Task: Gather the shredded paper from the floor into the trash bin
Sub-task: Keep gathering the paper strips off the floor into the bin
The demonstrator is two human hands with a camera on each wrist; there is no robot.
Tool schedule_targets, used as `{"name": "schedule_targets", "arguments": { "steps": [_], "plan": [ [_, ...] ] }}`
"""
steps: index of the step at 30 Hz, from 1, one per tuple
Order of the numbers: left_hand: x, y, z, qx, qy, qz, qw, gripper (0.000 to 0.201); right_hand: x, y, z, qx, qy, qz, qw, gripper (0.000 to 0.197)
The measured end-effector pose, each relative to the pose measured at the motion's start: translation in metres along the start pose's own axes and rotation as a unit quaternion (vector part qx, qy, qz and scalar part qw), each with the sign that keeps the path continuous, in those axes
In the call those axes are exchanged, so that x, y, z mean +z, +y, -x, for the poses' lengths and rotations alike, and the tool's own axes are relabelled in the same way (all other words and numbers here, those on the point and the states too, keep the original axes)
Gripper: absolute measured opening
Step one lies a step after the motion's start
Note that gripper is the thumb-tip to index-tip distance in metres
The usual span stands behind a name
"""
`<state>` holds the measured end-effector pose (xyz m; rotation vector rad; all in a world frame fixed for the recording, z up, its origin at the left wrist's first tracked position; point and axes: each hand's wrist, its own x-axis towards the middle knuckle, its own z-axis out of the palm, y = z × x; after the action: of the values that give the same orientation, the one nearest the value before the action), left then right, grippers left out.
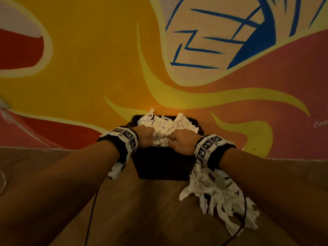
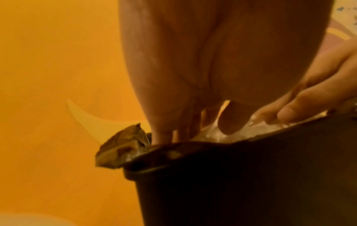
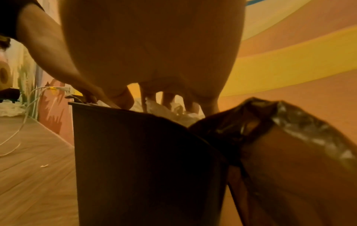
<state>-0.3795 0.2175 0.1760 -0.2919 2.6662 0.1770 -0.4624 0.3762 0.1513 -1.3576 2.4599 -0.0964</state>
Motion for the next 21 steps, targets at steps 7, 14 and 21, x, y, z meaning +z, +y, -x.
{"name": "schedule_targets", "arguments": {
  "steps": [7,14,21],
  "plan": [
    [0.005,0.01,-0.009,-0.036,-0.079,0.004,0.996,0.048,-0.001,-0.003,-0.007,0.034,-0.059,-0.028,0.997,0.036],
    [0.006,0.013,-0.001,-0.056,-0.099,0.037,0.993,0.056,0.0,0.012,-0.001,0.024,-0.009,-0.08,0.996,0.041],
    [-0.009,0.006,0.005,-0.001,0.014,0.138,0.99,0.049,-0.005,0.015,-0.005,-0.005,0.132,-0.122,0.984,0.04]
  ]
}}
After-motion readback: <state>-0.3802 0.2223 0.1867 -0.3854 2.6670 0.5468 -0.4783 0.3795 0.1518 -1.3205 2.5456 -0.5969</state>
